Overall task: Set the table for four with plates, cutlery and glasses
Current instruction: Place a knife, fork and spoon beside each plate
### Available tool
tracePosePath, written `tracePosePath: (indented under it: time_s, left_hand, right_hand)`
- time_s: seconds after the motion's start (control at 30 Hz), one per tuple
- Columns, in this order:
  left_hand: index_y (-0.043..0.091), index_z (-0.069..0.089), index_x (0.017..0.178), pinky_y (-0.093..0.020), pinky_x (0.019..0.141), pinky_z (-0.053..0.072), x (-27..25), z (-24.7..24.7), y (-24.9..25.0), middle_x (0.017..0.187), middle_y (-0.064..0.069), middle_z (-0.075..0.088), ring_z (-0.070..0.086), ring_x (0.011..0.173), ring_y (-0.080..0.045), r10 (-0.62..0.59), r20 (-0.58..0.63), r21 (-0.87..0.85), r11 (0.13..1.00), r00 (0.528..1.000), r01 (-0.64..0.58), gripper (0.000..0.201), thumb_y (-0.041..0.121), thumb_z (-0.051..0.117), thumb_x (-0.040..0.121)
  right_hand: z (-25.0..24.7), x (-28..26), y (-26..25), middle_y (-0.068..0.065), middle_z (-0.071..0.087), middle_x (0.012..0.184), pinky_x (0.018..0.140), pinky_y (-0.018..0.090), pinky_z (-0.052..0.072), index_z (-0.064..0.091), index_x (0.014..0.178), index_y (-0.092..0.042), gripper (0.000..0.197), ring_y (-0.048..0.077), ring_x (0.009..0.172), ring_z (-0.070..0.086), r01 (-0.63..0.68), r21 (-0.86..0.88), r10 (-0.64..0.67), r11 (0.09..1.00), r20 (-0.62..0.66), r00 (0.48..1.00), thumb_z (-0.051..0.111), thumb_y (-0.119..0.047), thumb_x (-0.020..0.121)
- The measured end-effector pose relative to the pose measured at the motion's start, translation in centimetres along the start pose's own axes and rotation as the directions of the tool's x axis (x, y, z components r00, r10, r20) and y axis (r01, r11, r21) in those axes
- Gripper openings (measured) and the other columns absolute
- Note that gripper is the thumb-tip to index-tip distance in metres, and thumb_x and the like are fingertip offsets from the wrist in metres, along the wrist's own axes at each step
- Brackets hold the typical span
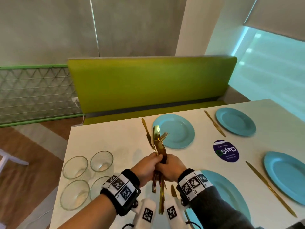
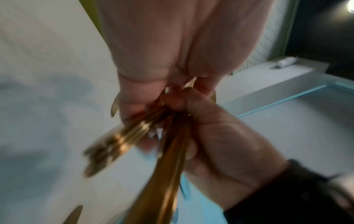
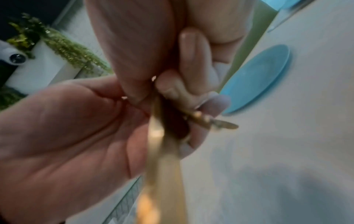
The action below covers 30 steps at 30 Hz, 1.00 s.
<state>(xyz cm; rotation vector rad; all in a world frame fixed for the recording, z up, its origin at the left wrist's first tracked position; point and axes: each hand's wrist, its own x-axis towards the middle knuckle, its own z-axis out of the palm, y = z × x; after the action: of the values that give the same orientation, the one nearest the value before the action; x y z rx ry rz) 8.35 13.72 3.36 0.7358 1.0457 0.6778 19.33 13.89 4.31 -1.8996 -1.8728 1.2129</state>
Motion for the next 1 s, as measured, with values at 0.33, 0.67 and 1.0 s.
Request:
tracePosePath:
  time_s: [0.33,0.67,1.0]
  left_hand:
    - [0.006,0.047,0.107,-0.029,0.051,0.044,1.7,1.0,-0.9,0.063,-0.013,0.057,0.052,0.045,-0.023,0.033,0.094,0.157,0.986,0.995,-0.048,0.022,0.017,0.028,0.101]
    - [0.016,0.055,0.110,-0.028,0.054,0.045,2.8,2.2,-0.6,0.072,-0.007,0.056,0.052,0.060,-0.015,0.055,0.040,0.249,0.967,0.998,-0.063,0.026,0.019,0.031,0.100]
    - [0.010,0.053,0.096,-0.022,0.050,0.041,2.7,4.3,-0.6,0.063,-0.001,0.043,0.038,0.041,-0.006,0.017,0.116,0.240,0.970,0.993,-0.044,0.029,0.028,0.030,0.101]
  right_hand:
    - [-1.3,0.0,2.7,-0.002,0.060,0.049,0.049,0.018,0.050,0.059,0.070,-0.017,0.019,0.006,0.036,0.054,-0.075,0.287,0.051,0.955,0.089,0.995,0.057,-0.014,0.089]
    - [-4.6,0.3,4.0,0.008,0.058,0.058,0.044,0.020,0.050,0.065,0.081,-0.002,0.003,0.011,0.040,0.054,-0.112,0.659,0.123,0.744,0.030,0.992,0.065,0.000,0.083]
    - [-7.8,0.9,5.7,0.006,0.052,0.060,0.044,0.016,0.050,0.059,0.076,-0.001,0.009,0.009,0.042,0.052,-0.068,0.840,0.219,0.539,-0.062,0.974,0.064,0.001,0.083]
